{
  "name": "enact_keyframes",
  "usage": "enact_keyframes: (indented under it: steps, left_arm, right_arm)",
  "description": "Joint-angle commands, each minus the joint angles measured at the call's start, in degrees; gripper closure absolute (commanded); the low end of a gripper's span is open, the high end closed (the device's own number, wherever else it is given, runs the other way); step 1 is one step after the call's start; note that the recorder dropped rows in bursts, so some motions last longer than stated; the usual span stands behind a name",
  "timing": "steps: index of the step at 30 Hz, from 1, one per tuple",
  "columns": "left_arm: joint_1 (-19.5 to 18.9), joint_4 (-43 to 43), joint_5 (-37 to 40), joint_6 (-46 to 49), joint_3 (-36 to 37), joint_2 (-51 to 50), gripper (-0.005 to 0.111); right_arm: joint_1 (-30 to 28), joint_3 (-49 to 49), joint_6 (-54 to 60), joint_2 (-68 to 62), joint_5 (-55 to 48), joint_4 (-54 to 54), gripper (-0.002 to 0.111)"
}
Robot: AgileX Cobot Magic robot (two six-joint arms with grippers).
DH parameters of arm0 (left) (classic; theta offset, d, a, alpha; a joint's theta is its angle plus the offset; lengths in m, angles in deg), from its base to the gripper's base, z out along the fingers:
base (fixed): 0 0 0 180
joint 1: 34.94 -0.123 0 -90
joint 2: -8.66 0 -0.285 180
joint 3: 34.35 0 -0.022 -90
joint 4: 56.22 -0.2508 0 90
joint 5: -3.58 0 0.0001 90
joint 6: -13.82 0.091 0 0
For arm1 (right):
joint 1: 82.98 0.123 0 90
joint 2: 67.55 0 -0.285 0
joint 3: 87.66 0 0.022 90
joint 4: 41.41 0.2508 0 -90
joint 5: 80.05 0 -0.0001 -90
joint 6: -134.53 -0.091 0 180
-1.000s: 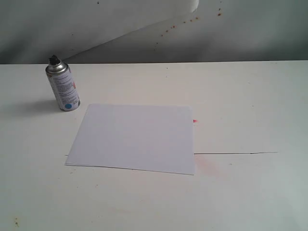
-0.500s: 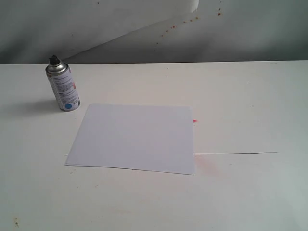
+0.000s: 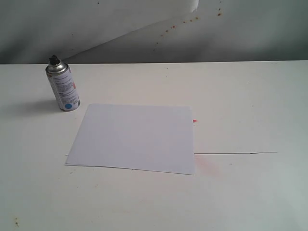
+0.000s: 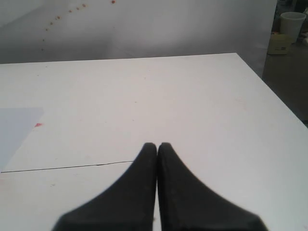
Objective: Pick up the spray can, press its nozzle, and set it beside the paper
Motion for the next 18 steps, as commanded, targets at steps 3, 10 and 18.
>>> enact_keyframes:
  steps: [3,10,18]
  left_arm:
    - [0.3,-0.4,0.3,-5.5,-5.1,0.2,0.107]
    - [0.3,-2.7,13.7,-5.3,-27.3,-11.6,0.107]
    - [0.3,-2.7,22.5,-2.4,-49.4,-37.4,0.107]
  right_arm:
    - [0.2,-0.2,0.2,0.2,0.0,-0.5,0.108]
    - [0.2,-0.2,0.2,0.2,0.0,-0.5,0.108]
    - [0.2,-0.2,0.2,0.2,0.0,-0.5,0.108]
